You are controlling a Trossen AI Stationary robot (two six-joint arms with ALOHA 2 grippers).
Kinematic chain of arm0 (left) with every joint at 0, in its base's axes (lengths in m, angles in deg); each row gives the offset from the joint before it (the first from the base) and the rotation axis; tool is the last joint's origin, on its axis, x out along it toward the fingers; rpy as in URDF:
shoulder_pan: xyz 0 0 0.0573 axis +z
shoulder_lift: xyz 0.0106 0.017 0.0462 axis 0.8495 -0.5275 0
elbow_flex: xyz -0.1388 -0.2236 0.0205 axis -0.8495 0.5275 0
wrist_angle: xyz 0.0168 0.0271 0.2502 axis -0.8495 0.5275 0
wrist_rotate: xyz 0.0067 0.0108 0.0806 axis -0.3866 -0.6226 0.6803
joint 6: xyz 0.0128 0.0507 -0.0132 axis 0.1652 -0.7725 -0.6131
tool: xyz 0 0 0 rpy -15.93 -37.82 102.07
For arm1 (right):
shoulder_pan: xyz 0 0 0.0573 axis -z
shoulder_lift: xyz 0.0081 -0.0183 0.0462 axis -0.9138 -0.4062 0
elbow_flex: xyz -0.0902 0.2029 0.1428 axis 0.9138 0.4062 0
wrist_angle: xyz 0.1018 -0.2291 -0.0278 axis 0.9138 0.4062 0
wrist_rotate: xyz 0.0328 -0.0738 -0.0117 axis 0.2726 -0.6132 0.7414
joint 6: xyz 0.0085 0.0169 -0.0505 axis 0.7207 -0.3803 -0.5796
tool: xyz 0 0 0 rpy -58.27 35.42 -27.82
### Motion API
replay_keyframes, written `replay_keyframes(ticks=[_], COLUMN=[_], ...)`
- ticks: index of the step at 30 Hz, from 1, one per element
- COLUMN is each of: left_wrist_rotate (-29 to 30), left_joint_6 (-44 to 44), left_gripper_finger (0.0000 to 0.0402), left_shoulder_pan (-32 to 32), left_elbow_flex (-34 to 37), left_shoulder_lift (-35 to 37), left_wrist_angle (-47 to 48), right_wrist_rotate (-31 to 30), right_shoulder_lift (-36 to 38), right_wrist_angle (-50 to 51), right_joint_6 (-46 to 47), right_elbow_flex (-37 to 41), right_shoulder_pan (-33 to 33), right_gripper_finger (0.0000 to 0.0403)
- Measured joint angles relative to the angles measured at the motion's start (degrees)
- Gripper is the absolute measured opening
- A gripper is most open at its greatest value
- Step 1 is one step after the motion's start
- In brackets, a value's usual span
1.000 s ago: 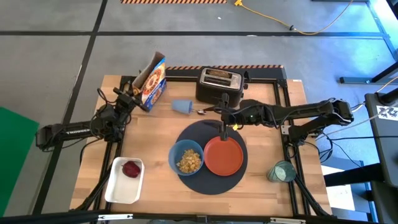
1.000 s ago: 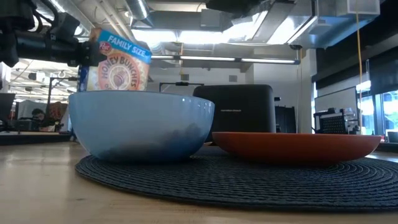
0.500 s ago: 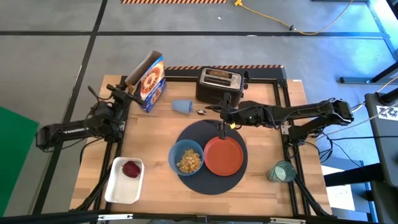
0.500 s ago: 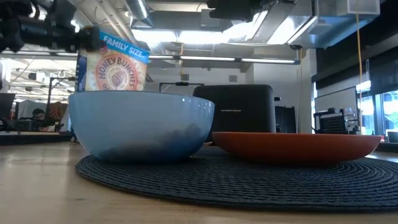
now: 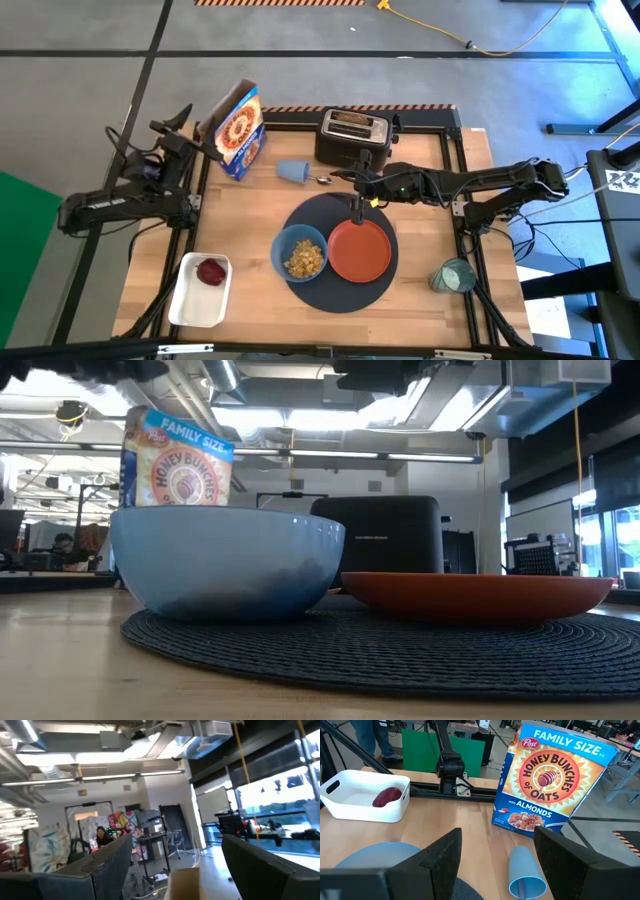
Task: Arrange a breakfast setting
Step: Put the toasted bread from the toaster onto the orange plate
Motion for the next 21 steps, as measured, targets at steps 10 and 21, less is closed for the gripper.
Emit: replay_keyframes(ticks=[10, 21], left_wrist_rotate=[-1.56, 14.66], left_joint_6=[0.25, -3.16], left_gripper_finger=[0.0305, 0.0305], left_shoulder_pan=[-3.00, -1.69], left_elbow_flex=[-5.19, -5.27], left_shoulder_lift=[-1.88, -5.45], left_wrist_angle=[10.19, 13.89], right_wrist_rotate=[-0.01, -0.04], right_shoulder_lift=[0.00, 0.00], right_wrist_angle=[-0.02, -0.02], right_joint_6=[0.02, 0.76], right_elbow_flex=[-0.02, -0.02], right_shoulder_pan=[0.00, 0.00], right_gripper_finger=[0.0236, 0.0236])
